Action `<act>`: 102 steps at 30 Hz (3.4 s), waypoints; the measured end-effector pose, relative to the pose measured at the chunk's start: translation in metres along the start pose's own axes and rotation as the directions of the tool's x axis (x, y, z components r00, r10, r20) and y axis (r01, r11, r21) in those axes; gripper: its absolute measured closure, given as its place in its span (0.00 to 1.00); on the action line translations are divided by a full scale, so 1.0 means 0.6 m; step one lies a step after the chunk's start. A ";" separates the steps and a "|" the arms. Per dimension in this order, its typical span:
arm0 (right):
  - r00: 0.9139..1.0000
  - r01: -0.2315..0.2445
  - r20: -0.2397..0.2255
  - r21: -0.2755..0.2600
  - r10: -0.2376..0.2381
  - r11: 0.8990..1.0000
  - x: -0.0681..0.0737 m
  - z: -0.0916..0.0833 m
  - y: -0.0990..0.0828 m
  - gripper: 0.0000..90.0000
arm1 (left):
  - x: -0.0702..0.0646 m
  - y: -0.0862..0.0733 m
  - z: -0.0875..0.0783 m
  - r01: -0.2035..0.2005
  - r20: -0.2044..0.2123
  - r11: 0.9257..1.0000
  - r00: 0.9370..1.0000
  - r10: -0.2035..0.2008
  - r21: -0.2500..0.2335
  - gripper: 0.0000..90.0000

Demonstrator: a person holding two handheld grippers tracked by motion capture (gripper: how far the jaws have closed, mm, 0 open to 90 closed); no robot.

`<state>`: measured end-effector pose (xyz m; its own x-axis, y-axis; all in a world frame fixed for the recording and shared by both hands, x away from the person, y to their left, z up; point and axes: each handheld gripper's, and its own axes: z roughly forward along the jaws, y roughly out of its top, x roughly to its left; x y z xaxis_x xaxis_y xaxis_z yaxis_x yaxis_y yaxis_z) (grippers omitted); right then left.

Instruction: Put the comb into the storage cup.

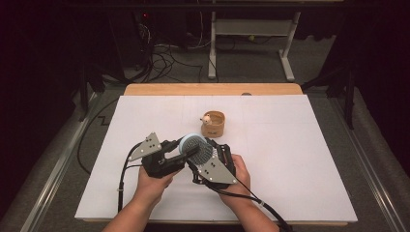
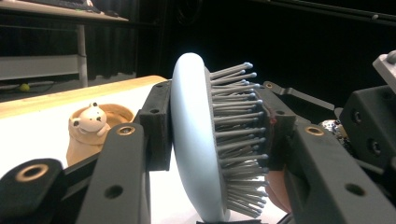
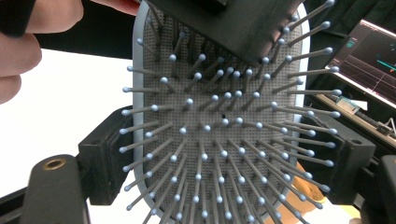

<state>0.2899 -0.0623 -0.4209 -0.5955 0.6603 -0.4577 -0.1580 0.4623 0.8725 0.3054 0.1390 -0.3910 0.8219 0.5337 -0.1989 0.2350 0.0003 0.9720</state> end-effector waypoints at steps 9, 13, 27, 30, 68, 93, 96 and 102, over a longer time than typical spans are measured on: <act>1.000 -0.006 0.015 0.004 0.006 1.000 0.003 0.000 0.006 0.22 | -0.004 0.003 -0.003 -0.014 -0.011 1.000 1.000 0.014 -0.016 0.64; 1.000 -0.007 0.014 0.002 0.007 1.000 0.002 -0.001 0.009 0.22 | -0.005 0.003 -0.004 -0.016 -0.012 1.000 1.000 0.016 -0.025 0.64; 0.994 -0.098 -0.055 0.018 0.099 0.995 -0.005 0.003 0.006 0.05 | 0.005 0.012 -0.023 -0.037 -0.036 0.996 0.999 0.034 -0.077 0.64; 0.990 -0.126 -0.059 0.032 0.128 0.992 -0.008 0.005 0.005 0.00 | 0.004 0.013 -0.025 -0.052 -0.044 0.995 0.998 0.049 -0.080 0.64; 0.946 -0.318 -0.035 0.086 0.322 0.944 -0.099 -0.060 -0.086 0.00 | 0.026 0.016 -0.058 -0.137 -0.197 0.989 0.973 0.124 -0.051 0.64; 0.904 -0.421 0.124 0.099 0.409 0.901 -0.179 -0.144 -0.176 0.00 | 0.044 0.026 -0.092 -0.150 -0.300 0.988 0.945 0.130 -0.042 0.64; 0.901 -0.426 0.138 0.098 0.412 0.899 -0.185 -0.155 -0.182 0.00 | 0.048 0.026 -0.097 -0.147 -0.309 0.988 0.943 0.127 -0.045 0.64; 0.891 -0.439 0.170 0.089 0.421 0.894 -0.199 -0.174 -0.193 0.00 | 0.052 0.026 -0.102 -0.146 -0.320 0.988 0.939 0.122 -0.051 0.64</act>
<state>0.2972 -0.2565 -0.4495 -0.4634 0.8834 -0.0695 0.1908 0.1760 0.9657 0.3028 0.2076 -0.3741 0.6346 0.7723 -0.0280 0.0859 -0.0345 0.9957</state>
